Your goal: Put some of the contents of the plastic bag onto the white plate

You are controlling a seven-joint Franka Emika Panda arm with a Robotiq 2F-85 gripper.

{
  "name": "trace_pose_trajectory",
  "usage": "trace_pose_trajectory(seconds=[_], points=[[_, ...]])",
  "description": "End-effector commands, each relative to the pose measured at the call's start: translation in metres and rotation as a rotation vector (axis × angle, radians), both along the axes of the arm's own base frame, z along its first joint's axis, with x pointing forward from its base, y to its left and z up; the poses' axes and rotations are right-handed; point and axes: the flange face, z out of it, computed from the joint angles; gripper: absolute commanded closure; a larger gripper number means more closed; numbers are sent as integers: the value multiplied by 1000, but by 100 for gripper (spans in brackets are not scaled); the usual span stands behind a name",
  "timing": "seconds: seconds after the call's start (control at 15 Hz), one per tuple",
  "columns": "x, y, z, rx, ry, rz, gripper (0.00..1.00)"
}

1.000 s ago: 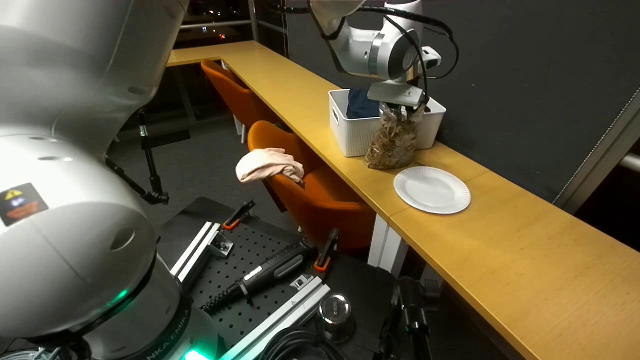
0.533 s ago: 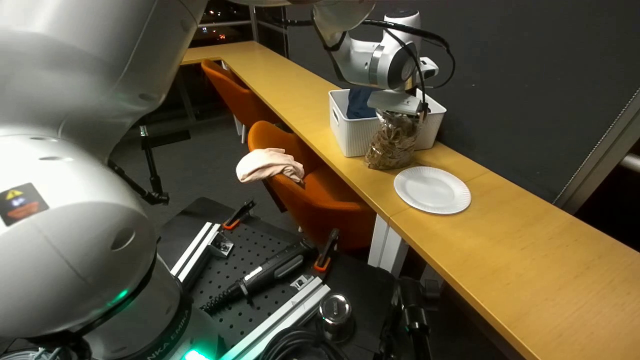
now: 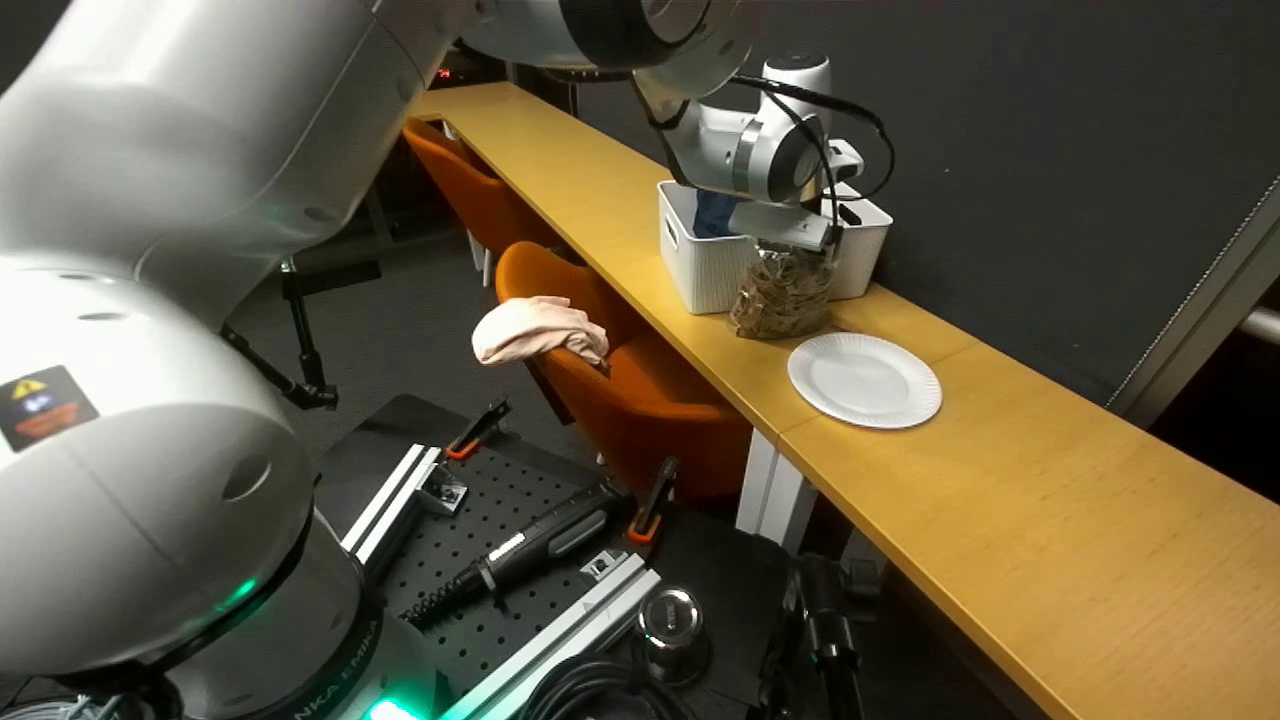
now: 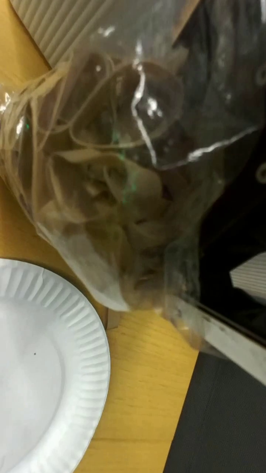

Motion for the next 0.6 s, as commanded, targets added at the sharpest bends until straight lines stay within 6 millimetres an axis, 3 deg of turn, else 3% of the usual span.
trace_pose_trajectory(seconds=[0.0, 0.4, 0.53], points=[[10, 3, -7, 27, -22, -11, 54], [5, -2, 21, 29, -39, -42, 98], [4, -4, 35, 21, -50, -57, 100]])
